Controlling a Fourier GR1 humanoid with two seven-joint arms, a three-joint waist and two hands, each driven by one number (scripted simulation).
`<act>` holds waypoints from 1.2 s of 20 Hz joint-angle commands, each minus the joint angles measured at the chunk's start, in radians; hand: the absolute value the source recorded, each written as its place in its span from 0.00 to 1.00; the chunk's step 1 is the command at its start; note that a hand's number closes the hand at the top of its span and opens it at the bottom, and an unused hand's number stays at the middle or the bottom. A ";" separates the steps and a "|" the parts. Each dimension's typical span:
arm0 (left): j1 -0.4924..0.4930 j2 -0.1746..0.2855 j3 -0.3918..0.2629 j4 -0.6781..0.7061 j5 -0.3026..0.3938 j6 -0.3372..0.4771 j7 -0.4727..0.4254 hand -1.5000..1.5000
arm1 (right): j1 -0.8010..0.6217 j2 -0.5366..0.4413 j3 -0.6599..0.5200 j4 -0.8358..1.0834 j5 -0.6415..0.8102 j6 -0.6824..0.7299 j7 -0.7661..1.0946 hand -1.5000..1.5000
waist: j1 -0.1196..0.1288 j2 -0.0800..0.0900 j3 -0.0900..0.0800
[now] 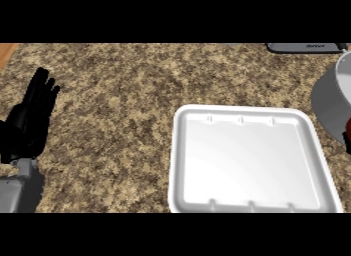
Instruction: Pick the bell pepper from the tray and place it in the pot
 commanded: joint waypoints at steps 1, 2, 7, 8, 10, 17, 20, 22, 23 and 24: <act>-0.055 -0.033 -0.049 -0.034 -0.056 0.059 0.087 0.50 | -0.041 -0.083 -0.132 0.146 -0.097 -0.006 -0.075 1.00 | 0.003 0.000 0.000; 0.009 0.009 0.019 -0.003 0.018 -0.029 -0.002 0.50 | -0.075 -0.115 -0.177 0.155 -0.156 0.031 -0.035 1.00 | 0.005 0.000 0.000; -0.001 0.008 0.027 0.004 0.014 -0.026 0.002 0.50 | -0.116 -0.137 -0.241 0.479 -0.179 -0.113 -0.258 1.00 | 0.010 0.002 0.000; -0.071 0.014 0.025 0.055 0.010 -0.024 0.017 0.50 | -0.124 -0.082 -0.213 0.510 -0.177 -0.163 -0.296 1.00 | 0.008 0.005 0.001; -0.034 -0.006 0.006 0.023 -0.014 -0.006 0.002 0.50 | -0.102 -0.194 -0.217 0.604 -0.056 -0.195 -0.392 1.00 | 0.016 0.006 0.001; 0.014 0.008 0.013 -0.030 0.027 -0.053 0.030 0.50 | -0.119 -0.293 -0.156 0.852 0.232 -0.406 -0.447 1.00 | 0.026 0.005 0.001; 0.025 -0.030 -0.034 -0.040 -0.029 -0.021 -0.010 0.50 | -0.222 -0.362 -0.216 1.116 0.169 -0.473 -0.567 1.00 | 0.025 0.006 0.001; 0.019 -0.023 -0.004 -0.018 -0.012 -0.027 -0.013 0.50 | -0.254 -0.337 -0.164 1.214 0.214 -0.529 -0.585 1.00 | 0.023 0.006 0.001; -0.070 -0.031 -0.019 0.035 -0.032 -0.001 0.027 0.50 | -0.307 -0.359 -0.163 1.284 0.215 -0.523 -0.591 1.00 | 0.022 0.008 0.001; 0.000 0.008 0.033 -0.031 0.034 -0.057 0.020 0.50 | -0.316 -0.352 -0.188 1.323 0.165 -0.502 -0.601 1.00 | 0.028 0.006 0.001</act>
